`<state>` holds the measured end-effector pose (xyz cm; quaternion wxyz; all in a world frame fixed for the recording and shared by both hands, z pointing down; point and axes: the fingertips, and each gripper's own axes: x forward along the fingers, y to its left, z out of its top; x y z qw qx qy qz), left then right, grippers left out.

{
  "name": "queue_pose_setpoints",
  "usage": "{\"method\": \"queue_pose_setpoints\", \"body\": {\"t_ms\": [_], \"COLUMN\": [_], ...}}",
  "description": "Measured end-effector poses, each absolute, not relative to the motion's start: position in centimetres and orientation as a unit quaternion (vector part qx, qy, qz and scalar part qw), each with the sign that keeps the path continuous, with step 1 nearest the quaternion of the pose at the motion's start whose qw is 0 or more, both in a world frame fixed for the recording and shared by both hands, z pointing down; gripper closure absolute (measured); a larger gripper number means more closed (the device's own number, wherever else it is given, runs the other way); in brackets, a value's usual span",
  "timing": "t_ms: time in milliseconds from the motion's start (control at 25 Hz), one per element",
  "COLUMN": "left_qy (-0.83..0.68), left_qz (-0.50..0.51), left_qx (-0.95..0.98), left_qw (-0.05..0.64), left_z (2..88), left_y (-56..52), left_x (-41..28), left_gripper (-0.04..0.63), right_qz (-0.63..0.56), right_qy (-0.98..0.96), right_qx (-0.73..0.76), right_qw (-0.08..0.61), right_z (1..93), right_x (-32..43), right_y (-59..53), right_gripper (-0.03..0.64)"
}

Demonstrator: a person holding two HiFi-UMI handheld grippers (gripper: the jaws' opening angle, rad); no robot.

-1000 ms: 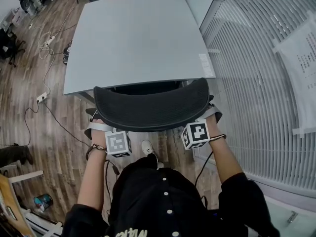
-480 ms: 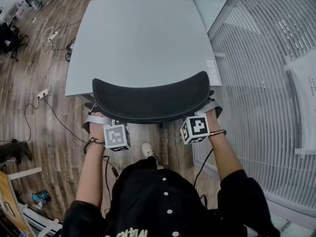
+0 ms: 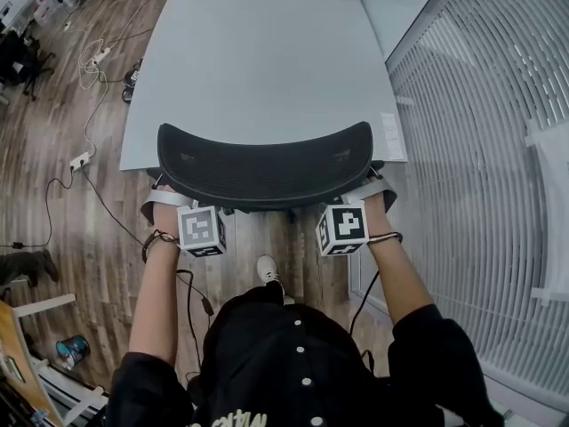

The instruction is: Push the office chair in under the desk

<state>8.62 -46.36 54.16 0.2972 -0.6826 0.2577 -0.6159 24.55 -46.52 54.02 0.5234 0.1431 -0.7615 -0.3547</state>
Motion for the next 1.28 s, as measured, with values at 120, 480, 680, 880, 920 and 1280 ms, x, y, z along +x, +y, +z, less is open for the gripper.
{"method": "queue_pose_setpoints", "body": {"t_ms": [120,480,680,880,920,1280], "left_qy": [0.26,0.255,0.258,0.29,0.295,0.392], "left_qz": [-0.619,-0.615,-0.608,-0.598,-0.599,-0.543], "left_qx": [-0.677,-0.684,-0.69,-0.683,-0.68,-0.689], "left_qw": [0.302,0.297,0.296,0.303,0.304,0.277], "left_z": [54.1,54.8,54.7,52.7,52.3,48.7], "left_y": [-46.5,-45.9,-44.6,-44.3,-44.0,-41.4], "left_x": [8.2,8.2,8.2,8.0,7.8,8.2], "left_gripper": [0.491,0.427,0.31,0.295,0.296,0.476], "right_qz": [-0.355,-0.343,-0.328,-0.339,-0.346,-0.32], "right_qy": [-0.76,-0.762,-0.771,-0.777,-0.774,-0.803], "right_qx": [0.147,0.136,0.117,0.142,0.15,0.264], "right_qw": [0.523,0.532,0.534,0.511,0.509,0.428], "right_z": [53.9,54.5,55.0,52.9,52.4,47.5], "right_x": [24.2,24.3,24.4,24.5,24.5,25.3], "right_y": [-46.5,-46.1,-45.2,-44.8,-44.7,-42.9], "right_gripper": [0.495,0.466,0.387,0.387,0.387,0.569]}}
